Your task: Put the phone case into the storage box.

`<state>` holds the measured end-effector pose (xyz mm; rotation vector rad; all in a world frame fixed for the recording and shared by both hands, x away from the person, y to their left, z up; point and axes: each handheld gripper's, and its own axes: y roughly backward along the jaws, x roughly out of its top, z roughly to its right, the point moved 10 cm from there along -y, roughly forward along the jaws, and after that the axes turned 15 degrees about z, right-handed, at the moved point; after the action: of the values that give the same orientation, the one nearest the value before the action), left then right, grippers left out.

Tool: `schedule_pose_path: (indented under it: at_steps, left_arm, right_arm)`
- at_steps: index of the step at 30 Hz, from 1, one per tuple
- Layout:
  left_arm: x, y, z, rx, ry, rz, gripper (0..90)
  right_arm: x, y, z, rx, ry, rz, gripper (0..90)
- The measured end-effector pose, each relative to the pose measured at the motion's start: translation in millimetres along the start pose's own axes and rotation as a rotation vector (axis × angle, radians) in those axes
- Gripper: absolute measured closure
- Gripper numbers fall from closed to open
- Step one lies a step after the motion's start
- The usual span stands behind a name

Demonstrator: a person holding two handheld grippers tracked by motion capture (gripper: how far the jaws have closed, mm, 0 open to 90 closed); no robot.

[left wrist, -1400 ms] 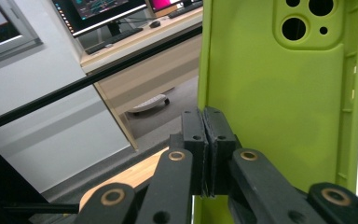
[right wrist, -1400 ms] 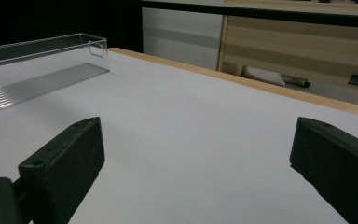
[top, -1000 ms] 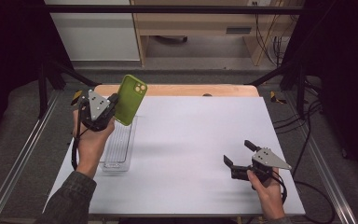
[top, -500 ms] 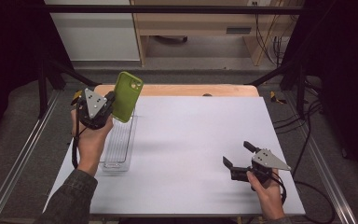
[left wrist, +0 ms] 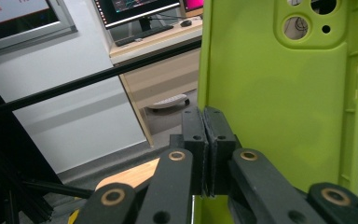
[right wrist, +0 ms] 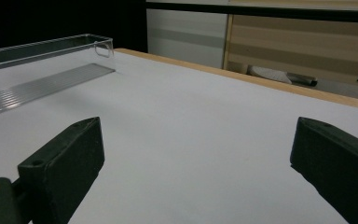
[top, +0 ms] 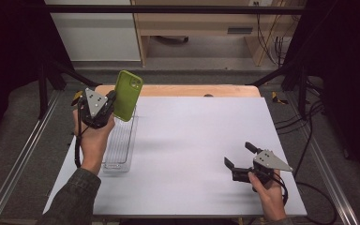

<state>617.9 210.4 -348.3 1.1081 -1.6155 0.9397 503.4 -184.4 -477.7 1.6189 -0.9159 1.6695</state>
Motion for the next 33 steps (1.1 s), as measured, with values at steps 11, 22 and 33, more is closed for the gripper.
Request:
schedule_pose_path:
  at_steps: [11,22,33]
  left_arm:
    - [-2.8,-4.3,-0.4,0.021,0.045,0.011,87.7]
    - [-7.5,-9.1,-9.0,0.068,0.103,0.020,87.7]
    - [-12.0,-14.3,-14.7,0.100,0.128,0.022,87.7]
  right_arm:
    - [-0.5,-0.5,-1.2,0.001,-0.003,0.003,3.1]
    - [-0.3,-0.9,1.7,-0.021,0.007,0.012,2.7]
    - [-0.3,-1.3,0.0,-0.021,0.012,0.017,2.8]
